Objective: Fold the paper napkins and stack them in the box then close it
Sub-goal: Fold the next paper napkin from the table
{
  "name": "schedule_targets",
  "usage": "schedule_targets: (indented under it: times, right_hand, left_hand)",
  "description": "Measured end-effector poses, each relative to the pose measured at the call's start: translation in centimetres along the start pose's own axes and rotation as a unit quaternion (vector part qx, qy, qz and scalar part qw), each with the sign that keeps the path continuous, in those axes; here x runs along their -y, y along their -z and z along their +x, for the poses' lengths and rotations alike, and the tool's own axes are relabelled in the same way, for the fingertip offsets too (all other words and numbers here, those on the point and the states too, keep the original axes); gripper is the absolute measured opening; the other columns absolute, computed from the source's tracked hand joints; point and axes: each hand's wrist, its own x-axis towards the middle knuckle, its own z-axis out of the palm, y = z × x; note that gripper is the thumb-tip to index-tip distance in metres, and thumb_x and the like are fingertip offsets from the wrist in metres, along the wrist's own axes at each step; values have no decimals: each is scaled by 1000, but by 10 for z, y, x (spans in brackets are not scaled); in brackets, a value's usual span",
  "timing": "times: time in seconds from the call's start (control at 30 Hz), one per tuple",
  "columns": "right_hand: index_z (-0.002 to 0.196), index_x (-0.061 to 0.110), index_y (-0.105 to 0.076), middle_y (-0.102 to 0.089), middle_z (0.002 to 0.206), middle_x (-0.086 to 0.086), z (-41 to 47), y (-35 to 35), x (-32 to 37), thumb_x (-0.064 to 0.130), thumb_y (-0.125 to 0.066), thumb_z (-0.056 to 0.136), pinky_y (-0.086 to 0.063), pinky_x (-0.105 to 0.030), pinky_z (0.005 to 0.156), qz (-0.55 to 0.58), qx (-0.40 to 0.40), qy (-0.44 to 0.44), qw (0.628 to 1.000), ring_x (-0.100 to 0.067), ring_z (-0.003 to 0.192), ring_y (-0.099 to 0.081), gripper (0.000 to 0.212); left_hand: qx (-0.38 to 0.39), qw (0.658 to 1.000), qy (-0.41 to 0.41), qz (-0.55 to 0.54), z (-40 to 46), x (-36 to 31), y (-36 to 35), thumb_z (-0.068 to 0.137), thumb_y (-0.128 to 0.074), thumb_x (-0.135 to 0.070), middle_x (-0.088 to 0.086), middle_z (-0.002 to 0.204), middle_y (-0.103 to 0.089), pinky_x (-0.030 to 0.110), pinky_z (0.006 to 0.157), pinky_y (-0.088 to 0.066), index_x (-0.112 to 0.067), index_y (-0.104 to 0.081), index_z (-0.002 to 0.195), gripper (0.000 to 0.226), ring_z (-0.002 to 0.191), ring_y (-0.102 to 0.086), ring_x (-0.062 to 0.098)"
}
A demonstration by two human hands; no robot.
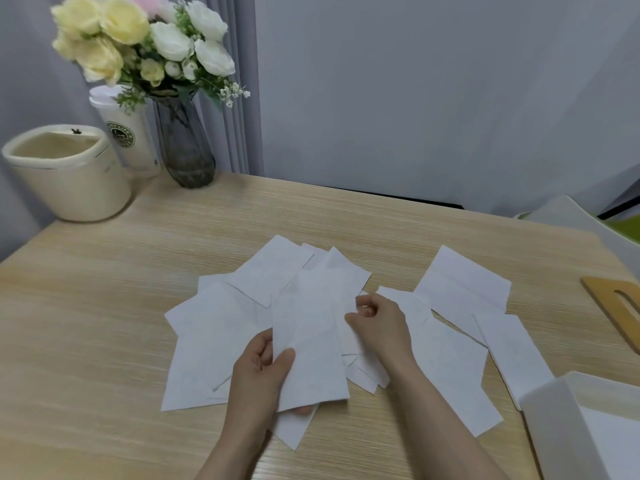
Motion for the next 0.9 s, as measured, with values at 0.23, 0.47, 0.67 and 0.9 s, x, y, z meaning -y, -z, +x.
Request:
schedule_targets:
  times: [0.23, 0.47, 0.67, 0.9]
  right_hand:
    - [71, 32, -67, -65, 73, 19, -3, 25, -4, 29, -63, 83, -37, -24, 58, -48, -58, 9, 997, 0, 73, -58, 13]
    - [73, 27, -63, -62, 70, 10, -8, 45, -20, 23, -65, 81, -41, -28, 61, -67, -81, 21, 994, -7, 73, -58, 10]
    - [72, 17, -65, -51, 45, 13, -17, 75, -35, 10, -69, 80, -38, -27, 61, -18, 8, 9, 1000, -4, 54, -50, 11]
    - [73, 13, -65, -54, 48, 12, -27, 82, -45, 13, -71, 78, -44, -30, 68, -43, 23, 2, 999, -10, 61, -55, 8]
  left_hand:
    - [-5, 1000, 4, 7, 1, 3, 1, 92, -62, -3, 0, 102, -76, 43, 80, -55, -23, -66, 109, 26, 94, -72, 24]
    - [9, 1000, 4, -3, -1, 0, 0, 72, -65, -25, -1, 101, -76, 32, 65, -55, -24, -66, 108, 36, 89, -73, 22]
    - [16, 1000, 7, -2, -1, -2, -1, 71, -65, -25, -1, 100, -76, 42, 81, -56, -25, -67, 106, 36, 93, -72, 22]
    - [-13, 1000, 11, 1, -2, -4, -6, 69, -64, -26, -2, 98, -76, 54, 81, -57, -29, -69, 100, 31, 91, -72, 23]
